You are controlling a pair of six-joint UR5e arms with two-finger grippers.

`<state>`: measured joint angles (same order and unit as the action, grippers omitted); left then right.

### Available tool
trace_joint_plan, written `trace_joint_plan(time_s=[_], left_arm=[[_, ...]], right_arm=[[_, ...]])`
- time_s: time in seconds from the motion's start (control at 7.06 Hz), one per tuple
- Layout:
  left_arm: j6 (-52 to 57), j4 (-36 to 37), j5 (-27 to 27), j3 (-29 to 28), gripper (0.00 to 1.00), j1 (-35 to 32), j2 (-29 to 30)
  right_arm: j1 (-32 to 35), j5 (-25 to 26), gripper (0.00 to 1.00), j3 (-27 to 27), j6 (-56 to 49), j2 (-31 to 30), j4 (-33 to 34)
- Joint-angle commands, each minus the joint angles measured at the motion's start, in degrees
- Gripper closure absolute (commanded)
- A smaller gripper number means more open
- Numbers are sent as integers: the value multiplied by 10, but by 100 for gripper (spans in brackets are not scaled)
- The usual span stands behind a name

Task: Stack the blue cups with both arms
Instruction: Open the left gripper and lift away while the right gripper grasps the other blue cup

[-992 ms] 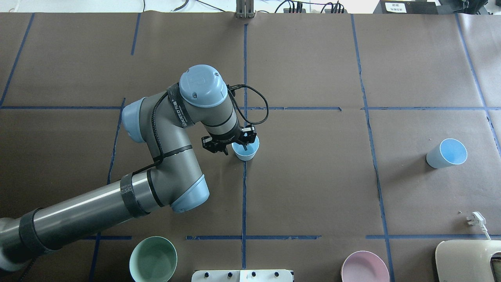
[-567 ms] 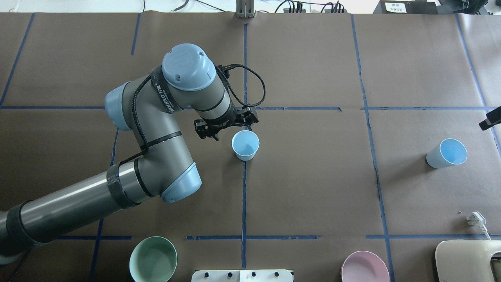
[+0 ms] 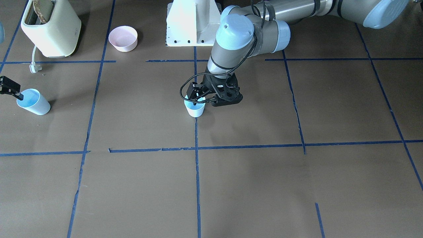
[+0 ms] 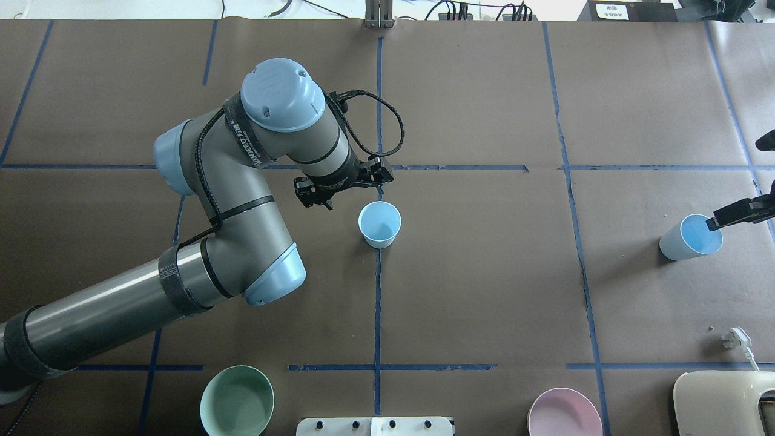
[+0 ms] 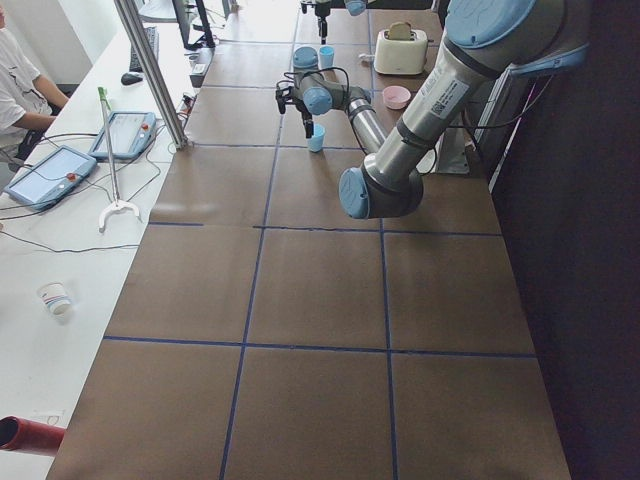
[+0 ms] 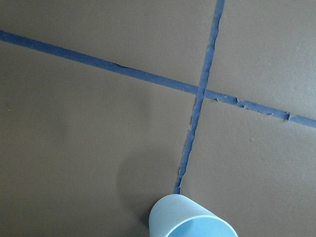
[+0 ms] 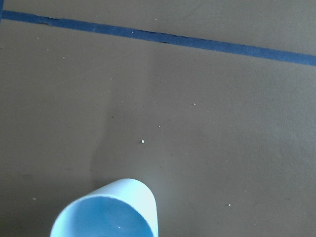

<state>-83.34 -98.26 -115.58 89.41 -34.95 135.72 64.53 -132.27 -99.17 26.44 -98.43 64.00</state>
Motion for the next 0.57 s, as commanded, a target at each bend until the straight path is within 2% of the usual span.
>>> trace_joint_plan(time_s=[0.0, 0.28, 0.42], left_arm=[[-1, 0, 0, 2, 0, 0, 0], [-1, 0, 0, 6, 0, 0, 0], [-2, 0, 0, 13, 0, 0, -5]], right_arm=[[-25, 2, 0, 6, 16, 0, -4], [-38, 2, 5, 24, 22, 6, -4], [-43, 4, 44, 29, 27, 7, -4]])
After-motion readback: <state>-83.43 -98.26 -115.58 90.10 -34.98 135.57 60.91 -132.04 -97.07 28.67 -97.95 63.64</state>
